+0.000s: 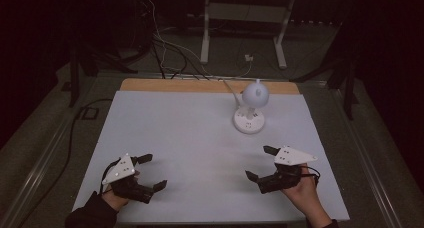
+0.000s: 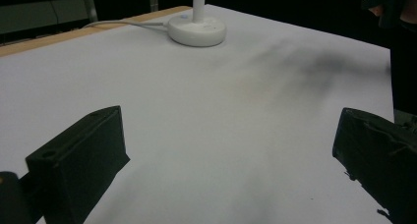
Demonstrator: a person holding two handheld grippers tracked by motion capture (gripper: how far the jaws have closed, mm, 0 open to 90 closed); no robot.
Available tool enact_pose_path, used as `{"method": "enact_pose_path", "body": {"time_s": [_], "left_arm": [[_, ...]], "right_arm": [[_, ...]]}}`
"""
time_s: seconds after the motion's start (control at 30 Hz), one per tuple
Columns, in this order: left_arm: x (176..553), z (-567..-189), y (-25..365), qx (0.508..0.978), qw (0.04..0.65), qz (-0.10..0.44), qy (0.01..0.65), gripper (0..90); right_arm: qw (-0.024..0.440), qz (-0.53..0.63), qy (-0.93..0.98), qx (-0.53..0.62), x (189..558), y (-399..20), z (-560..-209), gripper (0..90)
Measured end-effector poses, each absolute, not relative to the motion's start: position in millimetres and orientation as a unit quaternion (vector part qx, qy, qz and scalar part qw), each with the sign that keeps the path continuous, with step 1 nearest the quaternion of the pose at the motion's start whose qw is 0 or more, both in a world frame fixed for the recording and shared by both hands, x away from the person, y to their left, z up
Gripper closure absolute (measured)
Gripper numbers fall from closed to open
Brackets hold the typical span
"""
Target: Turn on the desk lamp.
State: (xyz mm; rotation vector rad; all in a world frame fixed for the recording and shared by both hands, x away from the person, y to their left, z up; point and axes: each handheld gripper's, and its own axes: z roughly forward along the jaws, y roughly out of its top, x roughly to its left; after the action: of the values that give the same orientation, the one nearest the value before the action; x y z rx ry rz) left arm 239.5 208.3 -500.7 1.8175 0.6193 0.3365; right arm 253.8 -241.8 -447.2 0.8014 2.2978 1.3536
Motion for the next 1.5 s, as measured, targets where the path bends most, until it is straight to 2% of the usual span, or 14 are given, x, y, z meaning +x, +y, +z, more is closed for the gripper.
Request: {"method": "enact_pose_path", "body": {"time_s": [0.53,0.9,1.5], "left_arm": [[239.1,-500.5,208.5,0.772,0.561,0.143,0.263,0.3],[239.2,-500.5,208.4,0.772,0.561,0.141,0.264,0.3],[239.3,-500.4,208.5,0.771,0.563,0.14,0.264,0.3]], "right_arm": [[0.195,0.48,0.804,0.292,274.5,-241.8,-434.2,0.8],[0.209,0.48,0.791,0.317,302.9,-249.3,-429.4,0.7],[0.217,0.468,0.781,0.353,345.1,-255.4,-438.7,0.7]]}}
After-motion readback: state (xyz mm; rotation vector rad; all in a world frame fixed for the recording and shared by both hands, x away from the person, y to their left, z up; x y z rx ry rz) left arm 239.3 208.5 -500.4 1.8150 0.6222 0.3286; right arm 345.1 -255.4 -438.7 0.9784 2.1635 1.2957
